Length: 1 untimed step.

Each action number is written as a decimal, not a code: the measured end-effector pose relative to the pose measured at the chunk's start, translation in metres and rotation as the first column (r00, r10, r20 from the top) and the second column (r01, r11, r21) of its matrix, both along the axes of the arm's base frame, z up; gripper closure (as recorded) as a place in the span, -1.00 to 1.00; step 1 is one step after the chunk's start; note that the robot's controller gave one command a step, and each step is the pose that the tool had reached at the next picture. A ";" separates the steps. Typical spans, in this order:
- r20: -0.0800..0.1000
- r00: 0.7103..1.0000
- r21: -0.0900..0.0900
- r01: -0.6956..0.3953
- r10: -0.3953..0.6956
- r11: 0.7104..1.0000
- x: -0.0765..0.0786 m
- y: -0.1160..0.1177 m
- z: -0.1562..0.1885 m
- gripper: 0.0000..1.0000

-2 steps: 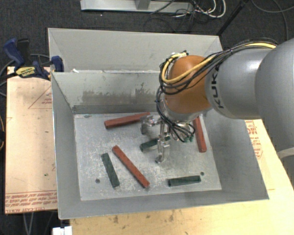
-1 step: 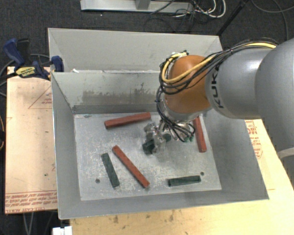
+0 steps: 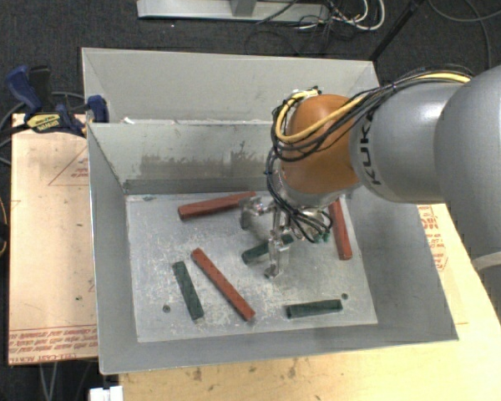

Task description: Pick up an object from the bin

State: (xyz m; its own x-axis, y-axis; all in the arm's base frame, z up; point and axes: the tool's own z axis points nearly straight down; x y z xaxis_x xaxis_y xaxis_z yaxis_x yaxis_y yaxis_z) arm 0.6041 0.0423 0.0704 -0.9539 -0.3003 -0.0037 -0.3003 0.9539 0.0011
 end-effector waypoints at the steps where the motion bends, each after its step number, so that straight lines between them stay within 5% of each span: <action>1: 0.000 0.985 0.000 -0.173 0.173 0.985 -0.002 0.036 0.000 -1.00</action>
Offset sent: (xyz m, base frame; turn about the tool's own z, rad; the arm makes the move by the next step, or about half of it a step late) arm -0.0025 0.0341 -0.0004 -0.1749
